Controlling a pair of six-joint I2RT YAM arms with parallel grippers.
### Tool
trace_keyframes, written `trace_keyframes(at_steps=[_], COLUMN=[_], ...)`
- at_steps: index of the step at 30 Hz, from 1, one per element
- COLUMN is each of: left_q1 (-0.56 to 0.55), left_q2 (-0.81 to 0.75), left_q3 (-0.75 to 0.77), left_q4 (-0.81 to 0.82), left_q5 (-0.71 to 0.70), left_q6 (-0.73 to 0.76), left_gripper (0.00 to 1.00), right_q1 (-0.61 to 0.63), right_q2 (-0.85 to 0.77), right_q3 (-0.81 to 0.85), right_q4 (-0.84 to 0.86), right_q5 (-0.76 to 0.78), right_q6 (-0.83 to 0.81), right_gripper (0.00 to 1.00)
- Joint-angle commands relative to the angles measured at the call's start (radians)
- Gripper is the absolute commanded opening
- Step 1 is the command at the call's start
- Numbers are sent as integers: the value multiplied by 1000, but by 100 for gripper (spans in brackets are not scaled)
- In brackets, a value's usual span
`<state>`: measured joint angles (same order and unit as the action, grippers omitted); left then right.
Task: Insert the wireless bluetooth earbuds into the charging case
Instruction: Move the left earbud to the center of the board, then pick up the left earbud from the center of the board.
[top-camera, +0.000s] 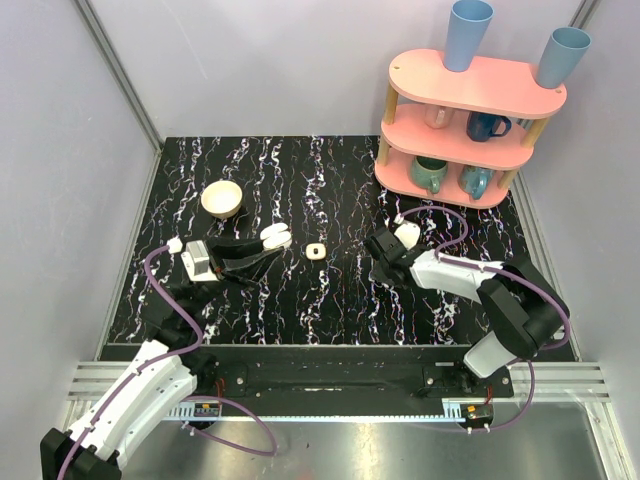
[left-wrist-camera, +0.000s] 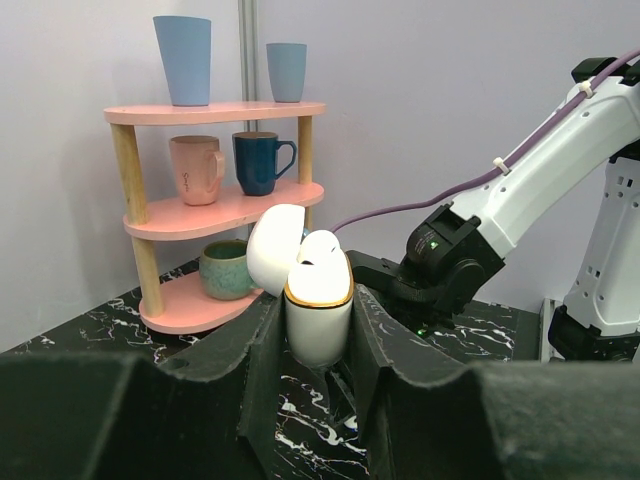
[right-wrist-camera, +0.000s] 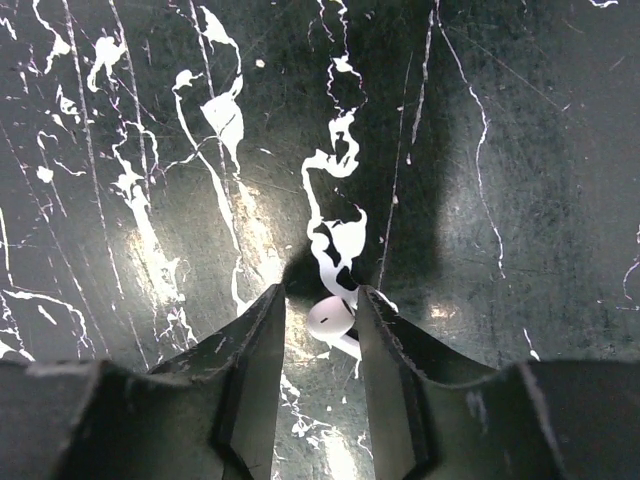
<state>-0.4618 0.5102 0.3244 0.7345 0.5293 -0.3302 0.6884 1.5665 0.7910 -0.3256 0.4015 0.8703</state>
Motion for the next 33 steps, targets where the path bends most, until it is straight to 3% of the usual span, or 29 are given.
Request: trace_keyframes(at_steps=[1,12,33], left_q1=[-3,-3,-5], left_q2=[-12,-10,-16], left_q3=[19,18,22], left_q4=[31,31,16], left_q5=[11,14,12], left_q6=[2,0,8], left_gripper=[0,0,0], right_q1=[8,8,8], right_q2=[3,-13,58], right_q3=[-36,-42,2], right_q4=[16,-12,-33], right_q5=[-6,-64,-109], right_q6=[-3,-214,-260], right_gripper=[44,43,38])
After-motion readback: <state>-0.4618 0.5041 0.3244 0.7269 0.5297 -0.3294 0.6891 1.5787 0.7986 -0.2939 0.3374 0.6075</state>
